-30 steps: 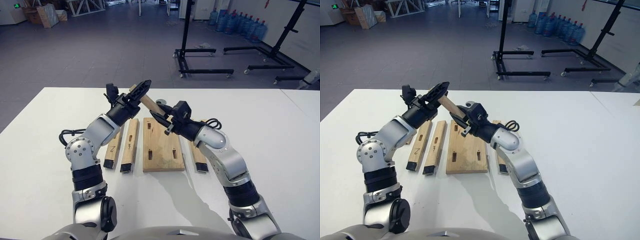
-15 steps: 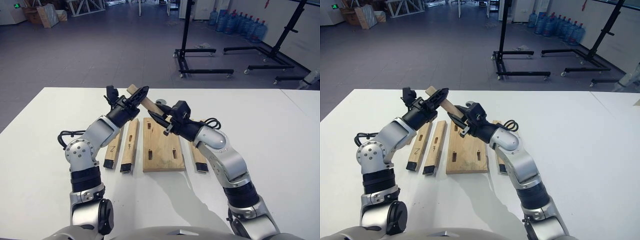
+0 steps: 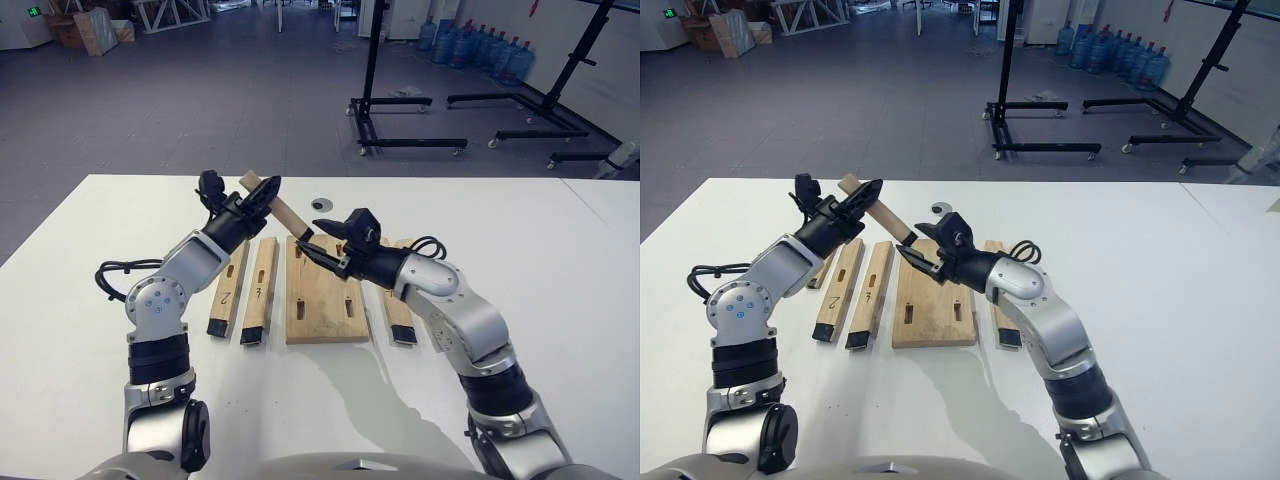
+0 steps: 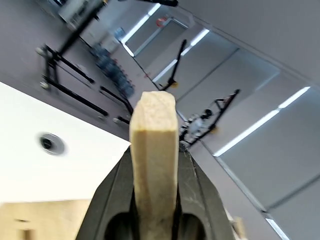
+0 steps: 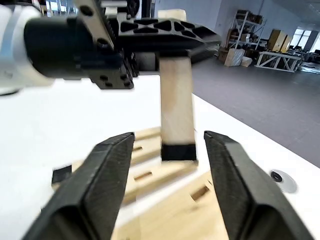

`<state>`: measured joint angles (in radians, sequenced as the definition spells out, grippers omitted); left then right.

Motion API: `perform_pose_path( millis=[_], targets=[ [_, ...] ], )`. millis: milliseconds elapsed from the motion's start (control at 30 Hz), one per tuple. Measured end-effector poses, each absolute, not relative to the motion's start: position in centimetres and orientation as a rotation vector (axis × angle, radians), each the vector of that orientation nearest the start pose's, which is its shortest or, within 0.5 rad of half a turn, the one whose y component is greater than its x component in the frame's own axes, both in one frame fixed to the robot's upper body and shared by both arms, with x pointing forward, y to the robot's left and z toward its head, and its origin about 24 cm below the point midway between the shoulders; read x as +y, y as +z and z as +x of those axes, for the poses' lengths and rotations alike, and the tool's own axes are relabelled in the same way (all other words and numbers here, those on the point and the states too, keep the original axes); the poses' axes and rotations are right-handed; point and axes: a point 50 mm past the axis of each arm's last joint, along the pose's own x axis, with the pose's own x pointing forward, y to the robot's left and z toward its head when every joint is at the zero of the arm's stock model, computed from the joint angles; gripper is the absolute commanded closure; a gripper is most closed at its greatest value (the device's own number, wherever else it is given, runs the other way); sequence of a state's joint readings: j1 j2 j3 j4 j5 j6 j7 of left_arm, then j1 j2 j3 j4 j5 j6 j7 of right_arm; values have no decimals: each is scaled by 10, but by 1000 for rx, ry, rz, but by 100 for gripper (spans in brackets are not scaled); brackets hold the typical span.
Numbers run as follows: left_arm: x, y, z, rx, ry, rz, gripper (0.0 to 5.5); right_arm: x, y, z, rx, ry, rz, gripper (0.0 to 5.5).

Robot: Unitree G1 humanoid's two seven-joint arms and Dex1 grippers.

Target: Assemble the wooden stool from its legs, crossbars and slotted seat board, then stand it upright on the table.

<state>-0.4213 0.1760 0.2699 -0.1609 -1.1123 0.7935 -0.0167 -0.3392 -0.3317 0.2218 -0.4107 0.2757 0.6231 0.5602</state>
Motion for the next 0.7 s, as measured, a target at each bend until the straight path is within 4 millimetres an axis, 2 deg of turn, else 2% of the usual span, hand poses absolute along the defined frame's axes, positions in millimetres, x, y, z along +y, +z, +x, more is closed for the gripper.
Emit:
perform_pose_path(
  millis=[33, 100, 133, 200, 333, 433, 700],
  targets=[
    [157, 159, 299, 81, -484, -713, 511, -100, 149, 263, 21, 918, -204, 211],
    [187, 158, 292, 16, -315, -477, 511, -134, 161, 269, 7, 803, -265, 172],
    [203, 150, 283, 1, -220, -379, 511, -148, 162, 272, 14, 749, -262, 154],
    [218, 128, 273, 27, -112, -297, 511, -159, 156, 276, 31, 667, -212, 110],
    [217, 103, 278, 22, -63, -321, 511, -158, 141, 286, 61, 570, -87, 106],
    [214, 85, 286, 46, -67, -360, 511, -155, 140, 288, 46, 538, -21, 106],
    [218, 76, 285, 31, -43, -351, 511, -146, 135, 289, 58, 562, 17, 106]
  ],
)
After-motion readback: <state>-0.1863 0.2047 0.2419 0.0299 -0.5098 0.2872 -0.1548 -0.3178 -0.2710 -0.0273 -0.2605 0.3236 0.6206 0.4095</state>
